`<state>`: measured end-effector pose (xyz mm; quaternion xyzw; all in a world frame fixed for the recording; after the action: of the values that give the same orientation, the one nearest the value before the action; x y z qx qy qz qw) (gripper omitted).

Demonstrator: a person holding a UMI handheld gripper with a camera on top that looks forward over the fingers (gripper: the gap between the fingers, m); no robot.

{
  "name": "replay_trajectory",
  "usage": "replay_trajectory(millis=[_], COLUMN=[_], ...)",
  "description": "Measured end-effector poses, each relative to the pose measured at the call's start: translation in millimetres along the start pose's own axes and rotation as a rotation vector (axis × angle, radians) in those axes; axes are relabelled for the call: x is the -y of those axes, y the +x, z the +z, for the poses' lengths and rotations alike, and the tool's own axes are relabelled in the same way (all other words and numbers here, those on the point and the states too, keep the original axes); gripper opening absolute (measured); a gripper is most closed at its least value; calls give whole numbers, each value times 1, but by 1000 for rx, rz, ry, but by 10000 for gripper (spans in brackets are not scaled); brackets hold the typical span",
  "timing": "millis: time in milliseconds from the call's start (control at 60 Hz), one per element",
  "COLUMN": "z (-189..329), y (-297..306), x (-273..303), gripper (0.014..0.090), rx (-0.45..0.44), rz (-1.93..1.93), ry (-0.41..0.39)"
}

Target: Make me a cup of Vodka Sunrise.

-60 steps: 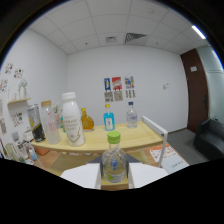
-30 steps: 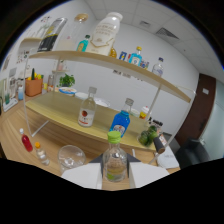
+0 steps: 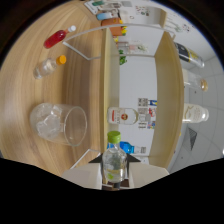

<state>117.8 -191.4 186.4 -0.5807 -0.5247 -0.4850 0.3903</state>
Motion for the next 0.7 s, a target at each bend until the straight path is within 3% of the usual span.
replay_trajectory(millis=[367, 550, 700], z=[-1, -3, -12], y=[-2, -2, 13], x=[9, 12, 15], gripper=[355, 355, 355], rx=[-27, -17, -11], rz=[-531, -492, -221], ry=[-8, 2, 36])
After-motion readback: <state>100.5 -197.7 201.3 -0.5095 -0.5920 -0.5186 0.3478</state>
